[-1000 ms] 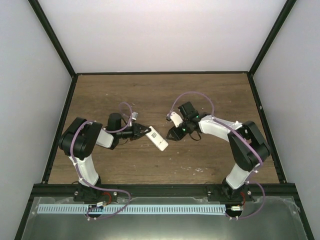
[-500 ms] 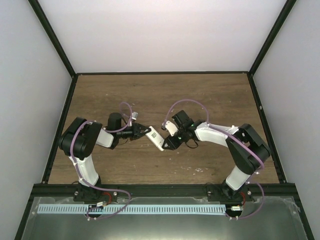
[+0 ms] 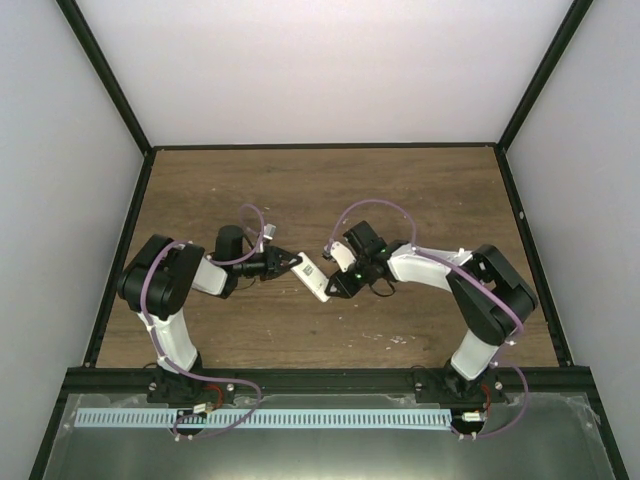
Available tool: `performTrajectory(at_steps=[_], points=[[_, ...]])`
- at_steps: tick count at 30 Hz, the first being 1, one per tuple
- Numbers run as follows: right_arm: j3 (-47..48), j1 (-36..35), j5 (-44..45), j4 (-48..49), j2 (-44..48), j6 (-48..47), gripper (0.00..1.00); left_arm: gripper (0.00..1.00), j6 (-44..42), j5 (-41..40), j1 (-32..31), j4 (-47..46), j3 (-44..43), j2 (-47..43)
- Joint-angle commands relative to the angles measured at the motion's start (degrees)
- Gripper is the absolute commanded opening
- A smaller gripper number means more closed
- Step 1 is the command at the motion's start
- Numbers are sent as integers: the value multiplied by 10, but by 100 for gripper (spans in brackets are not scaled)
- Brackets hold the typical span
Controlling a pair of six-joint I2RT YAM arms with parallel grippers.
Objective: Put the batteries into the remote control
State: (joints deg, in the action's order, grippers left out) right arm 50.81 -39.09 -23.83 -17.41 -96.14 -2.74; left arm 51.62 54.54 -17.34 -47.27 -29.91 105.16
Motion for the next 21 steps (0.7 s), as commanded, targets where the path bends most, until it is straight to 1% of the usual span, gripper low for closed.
performTrajectory(at_steps=[1,7,12,15,21], points=[[20,0,-6,13,-20,-3,28,0,-10,6,-2,-12,-3,7],[24,0,-17,18,-38,-9,28,0,-8,15,-2,-25,-2,14],[38,1,-26,13,-56,-23,28,0,6,25,-1,-58,1,32],[54,2,-25,0,-66,-30,27,0,32,27,4,-107,9,50],[69,8,-27,-4,-70,-32,28,0,108,16,19,-244,40,94]])
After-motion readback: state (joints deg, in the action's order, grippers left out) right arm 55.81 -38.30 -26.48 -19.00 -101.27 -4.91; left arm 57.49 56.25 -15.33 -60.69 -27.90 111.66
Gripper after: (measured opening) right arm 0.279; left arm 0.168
